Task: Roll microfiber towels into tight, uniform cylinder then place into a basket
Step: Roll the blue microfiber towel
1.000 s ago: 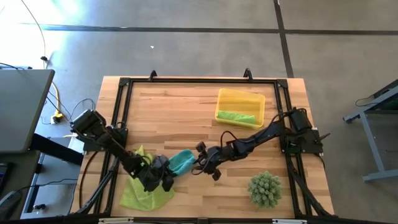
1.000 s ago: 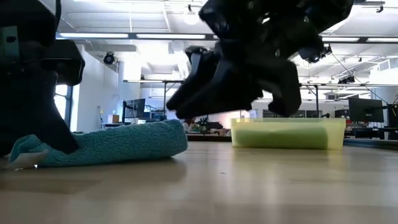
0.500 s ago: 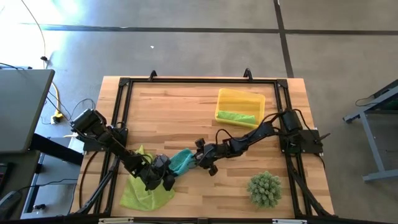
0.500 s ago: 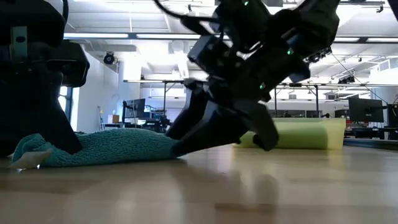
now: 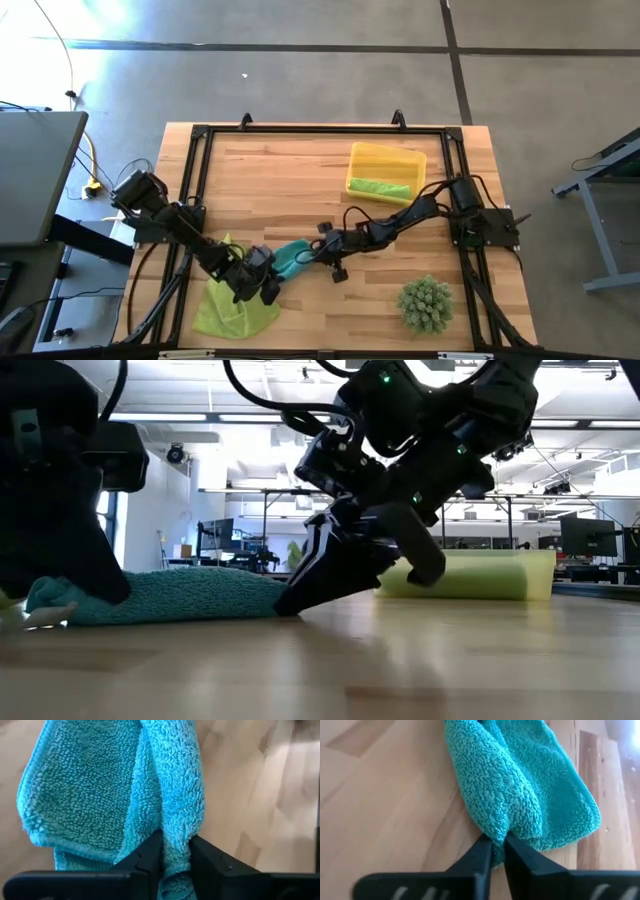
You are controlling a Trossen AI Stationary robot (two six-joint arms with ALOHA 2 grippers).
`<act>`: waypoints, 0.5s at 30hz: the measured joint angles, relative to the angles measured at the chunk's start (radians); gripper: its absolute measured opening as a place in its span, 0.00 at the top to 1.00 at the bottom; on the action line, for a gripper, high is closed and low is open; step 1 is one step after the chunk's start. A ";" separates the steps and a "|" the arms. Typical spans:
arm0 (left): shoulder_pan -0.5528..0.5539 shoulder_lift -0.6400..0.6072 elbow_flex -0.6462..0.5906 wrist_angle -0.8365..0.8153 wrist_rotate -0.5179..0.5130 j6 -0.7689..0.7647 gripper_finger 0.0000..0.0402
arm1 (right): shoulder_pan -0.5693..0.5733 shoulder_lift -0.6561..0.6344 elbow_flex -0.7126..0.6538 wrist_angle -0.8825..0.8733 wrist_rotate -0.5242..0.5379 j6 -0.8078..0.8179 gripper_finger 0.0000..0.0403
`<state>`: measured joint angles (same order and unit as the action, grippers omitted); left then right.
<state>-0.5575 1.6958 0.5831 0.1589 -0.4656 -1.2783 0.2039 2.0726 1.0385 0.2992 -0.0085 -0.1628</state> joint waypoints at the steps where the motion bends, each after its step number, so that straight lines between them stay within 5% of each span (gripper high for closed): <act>1: 0.002 -0.002 0.000 -0.002 0.000 0.019 0.79 | -0.001 -0.001 0.000 -0.007 -0.010 0.012 0.97; 15: 0.015 -0.278 -0.003 -0.285 -0.033 0.411 0.61 | -0.069 0.001 -0.003 -0.057 -0.355 0.434 1.00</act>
<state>-0.5430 1.4180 0.5802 -0.1265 -0.4985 -0.8671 0.1350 2.0731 1.0355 0.2425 -0.3634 0.2712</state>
